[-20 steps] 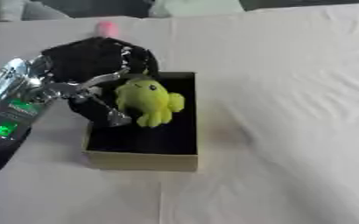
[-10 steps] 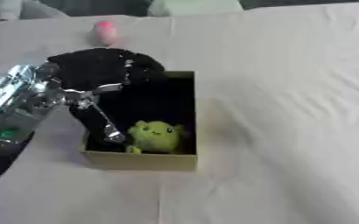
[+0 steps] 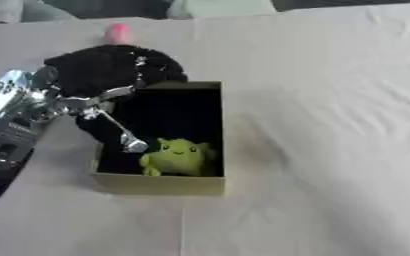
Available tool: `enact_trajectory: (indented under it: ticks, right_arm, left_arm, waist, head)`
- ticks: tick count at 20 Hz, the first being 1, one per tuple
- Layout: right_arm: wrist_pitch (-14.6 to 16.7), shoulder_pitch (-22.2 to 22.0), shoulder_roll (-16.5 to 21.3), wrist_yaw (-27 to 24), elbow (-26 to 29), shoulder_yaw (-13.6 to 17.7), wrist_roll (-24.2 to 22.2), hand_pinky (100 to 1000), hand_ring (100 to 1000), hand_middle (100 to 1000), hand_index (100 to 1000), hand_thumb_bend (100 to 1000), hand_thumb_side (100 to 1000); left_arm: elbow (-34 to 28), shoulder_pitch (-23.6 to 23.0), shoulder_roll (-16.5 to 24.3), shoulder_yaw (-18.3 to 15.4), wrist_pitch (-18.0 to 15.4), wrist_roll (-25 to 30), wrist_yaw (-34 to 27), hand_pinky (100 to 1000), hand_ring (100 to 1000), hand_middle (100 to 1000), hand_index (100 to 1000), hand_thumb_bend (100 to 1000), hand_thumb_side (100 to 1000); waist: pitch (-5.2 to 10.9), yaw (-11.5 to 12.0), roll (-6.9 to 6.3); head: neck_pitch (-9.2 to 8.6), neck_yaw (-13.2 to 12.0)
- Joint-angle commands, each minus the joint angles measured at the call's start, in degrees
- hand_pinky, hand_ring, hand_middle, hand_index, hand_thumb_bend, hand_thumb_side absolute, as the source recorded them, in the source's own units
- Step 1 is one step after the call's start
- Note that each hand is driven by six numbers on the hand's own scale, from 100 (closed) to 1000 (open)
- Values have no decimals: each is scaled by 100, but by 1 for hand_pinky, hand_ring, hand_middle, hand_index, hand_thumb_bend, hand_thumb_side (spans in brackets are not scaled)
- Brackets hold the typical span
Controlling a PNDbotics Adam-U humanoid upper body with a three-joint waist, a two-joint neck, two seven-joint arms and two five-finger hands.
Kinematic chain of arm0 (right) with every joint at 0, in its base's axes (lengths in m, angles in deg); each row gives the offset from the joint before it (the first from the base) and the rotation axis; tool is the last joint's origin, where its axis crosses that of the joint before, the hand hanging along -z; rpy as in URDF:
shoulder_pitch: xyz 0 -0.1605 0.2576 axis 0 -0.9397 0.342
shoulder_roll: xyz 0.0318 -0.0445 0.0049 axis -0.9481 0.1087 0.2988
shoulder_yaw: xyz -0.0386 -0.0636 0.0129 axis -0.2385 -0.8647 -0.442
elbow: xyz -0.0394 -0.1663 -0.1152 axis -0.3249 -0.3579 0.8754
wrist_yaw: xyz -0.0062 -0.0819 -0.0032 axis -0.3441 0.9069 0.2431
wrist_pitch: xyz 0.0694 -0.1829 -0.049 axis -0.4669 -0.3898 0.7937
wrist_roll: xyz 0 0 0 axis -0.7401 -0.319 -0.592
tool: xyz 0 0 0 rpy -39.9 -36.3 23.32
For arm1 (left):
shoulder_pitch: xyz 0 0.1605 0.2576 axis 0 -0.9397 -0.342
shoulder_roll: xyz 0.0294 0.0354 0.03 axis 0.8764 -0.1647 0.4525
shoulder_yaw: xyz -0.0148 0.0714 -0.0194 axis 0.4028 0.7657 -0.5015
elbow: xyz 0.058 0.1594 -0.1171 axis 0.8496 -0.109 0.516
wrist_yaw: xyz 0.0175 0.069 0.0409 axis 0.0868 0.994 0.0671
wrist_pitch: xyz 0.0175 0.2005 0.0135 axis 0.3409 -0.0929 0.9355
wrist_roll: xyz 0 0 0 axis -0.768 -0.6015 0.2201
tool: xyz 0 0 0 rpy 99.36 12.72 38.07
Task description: Pick up objects on the table and place them in the box.
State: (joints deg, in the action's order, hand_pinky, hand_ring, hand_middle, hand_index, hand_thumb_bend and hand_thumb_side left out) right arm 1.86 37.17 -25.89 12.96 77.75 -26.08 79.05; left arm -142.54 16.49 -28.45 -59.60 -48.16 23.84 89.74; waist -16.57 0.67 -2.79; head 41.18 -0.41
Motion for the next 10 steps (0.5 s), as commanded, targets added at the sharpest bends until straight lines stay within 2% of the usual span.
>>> enact_trajectory:
  ticks: [1, 6, 10]
  right_arm:
    - [7, 39, 127, 29, 91, 51, 28, 786, 720, 672, 789, 231, 1000]
    - [3, 50, 159, 42, 91, 54, 55, 785, 720, 671, 789, 235, 1000]
    - [0, 74, 189, 50, 91, 39, 54, 785, 721, 671, 788, 239, 1000]
  left_arm:
    - [-239, 61, 259, -302, 142, -180, -107, 837, 900, 853, 919, 525, 453]
    - [-185, 156, 776, -806, 406, -330, -361, 848, 905, 861, 917, 565, 502]
    - [228, 380, 1081, -1118, 593, -533, -585, 861, 914, 869, 927, 572, 499]
  waist:
    - [121, 2, 26]
    - [118, -10, -3]
    - [99, -43, -19]
  head:
    - [-24, 18]
    - [-10, 30]
    - [-43, -36]
